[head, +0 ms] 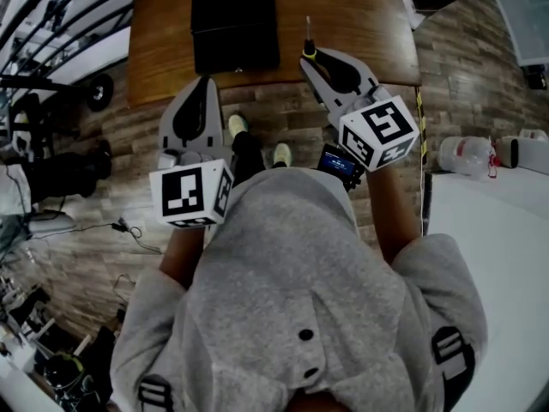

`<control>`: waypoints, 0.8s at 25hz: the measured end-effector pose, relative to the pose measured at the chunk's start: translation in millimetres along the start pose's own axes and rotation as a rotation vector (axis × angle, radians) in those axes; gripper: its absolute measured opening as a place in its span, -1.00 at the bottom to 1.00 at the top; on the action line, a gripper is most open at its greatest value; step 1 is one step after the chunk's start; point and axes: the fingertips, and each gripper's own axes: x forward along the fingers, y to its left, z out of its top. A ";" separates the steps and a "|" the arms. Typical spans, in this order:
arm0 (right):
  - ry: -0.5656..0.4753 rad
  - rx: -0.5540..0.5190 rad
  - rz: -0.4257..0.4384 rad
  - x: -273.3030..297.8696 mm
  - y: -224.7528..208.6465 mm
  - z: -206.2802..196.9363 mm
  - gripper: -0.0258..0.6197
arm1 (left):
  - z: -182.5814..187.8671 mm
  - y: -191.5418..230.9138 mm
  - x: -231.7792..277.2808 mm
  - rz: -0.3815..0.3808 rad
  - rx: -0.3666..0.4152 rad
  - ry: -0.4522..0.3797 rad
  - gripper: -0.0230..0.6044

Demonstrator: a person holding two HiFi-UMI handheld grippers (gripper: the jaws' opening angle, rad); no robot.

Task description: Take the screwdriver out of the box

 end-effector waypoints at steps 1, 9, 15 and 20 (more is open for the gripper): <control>-0.002 0.000 0.003 -2.5 0.2 0.3 -0.67 | 1.0 -2.8 -1.4 0.001 0.002 -0.001 -0.89; -0.018 -0.006 0.005 -15.8 9.9 2.5 -0.67 | 5.2 -11.4 -16.2 -0.001 0.017 -0.013 -0.89; -0.051 0.012 -0.010 -18.9 12.7 12.9 -0.67 | 10.1 -12.5 -12.9 -0.029 0.029 -0.015 -0.88; -0.063 0.004 -0.045 -16.3 15.5 26.1 -0.67 | 19.3 -3.0 -9.5 -0.050 0.016 -0.028 -0.89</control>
